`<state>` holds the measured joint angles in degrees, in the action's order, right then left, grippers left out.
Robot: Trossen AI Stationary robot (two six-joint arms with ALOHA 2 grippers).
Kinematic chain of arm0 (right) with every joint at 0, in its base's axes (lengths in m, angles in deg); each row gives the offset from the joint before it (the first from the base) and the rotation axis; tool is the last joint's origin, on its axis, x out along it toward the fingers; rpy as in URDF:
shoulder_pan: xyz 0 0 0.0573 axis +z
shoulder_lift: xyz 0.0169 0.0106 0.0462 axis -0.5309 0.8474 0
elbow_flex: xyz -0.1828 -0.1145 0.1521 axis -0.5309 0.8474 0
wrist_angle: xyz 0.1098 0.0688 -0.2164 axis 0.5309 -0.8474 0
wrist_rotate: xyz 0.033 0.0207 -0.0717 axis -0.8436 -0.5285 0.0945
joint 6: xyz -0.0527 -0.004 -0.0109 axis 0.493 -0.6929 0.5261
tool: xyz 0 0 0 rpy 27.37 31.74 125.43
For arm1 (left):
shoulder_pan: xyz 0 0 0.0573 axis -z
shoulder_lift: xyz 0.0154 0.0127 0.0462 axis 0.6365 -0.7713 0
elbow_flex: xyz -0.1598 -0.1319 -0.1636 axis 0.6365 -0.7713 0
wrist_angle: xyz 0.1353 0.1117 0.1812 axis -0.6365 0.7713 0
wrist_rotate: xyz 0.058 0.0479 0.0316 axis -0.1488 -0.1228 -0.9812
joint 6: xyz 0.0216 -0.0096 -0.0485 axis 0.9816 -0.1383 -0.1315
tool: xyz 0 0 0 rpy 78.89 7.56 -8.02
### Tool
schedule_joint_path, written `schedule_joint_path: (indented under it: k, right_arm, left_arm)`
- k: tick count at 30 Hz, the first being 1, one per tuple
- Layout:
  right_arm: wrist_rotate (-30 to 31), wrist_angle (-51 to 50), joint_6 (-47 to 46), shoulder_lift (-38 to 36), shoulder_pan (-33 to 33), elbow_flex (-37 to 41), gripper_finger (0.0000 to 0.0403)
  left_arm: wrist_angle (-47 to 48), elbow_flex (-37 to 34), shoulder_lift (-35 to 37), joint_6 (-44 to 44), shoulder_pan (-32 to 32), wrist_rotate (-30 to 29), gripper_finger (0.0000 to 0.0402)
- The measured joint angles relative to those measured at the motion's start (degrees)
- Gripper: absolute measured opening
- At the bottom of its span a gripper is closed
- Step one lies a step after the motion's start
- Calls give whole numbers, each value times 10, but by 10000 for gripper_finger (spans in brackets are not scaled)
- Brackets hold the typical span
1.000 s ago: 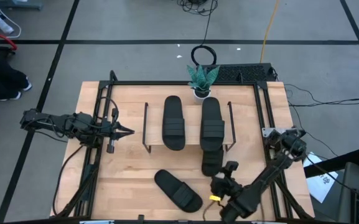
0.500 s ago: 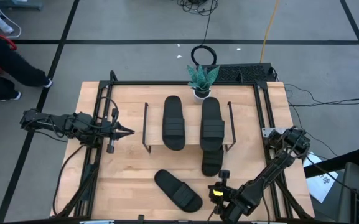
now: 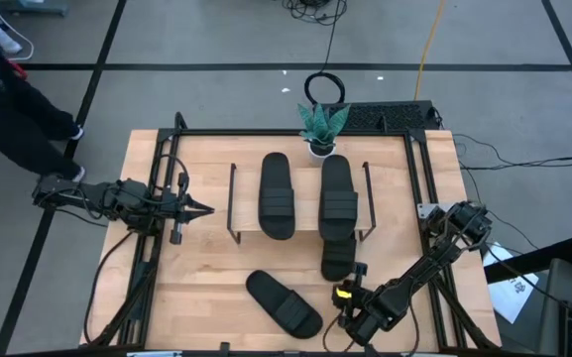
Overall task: Pick and place slides into the shelf
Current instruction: Put the black slide under the shelf
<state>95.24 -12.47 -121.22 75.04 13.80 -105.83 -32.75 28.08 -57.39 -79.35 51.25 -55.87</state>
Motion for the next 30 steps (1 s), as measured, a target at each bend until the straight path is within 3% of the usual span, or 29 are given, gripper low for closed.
schedule_joint_path:
  k: [10,23,30]
  right_arm:
    - [5,-133,-152,0,3,12,0]
    - [32,-89,-78,0,-28,12,0]
    - [17,-13,26,-32,-29,12,0]
  left_arm:
    - [0,0,0,6,0,0,21]
    - [0,0,0,7,0,0,21]
    - [0,0,0,7,0,0,21]
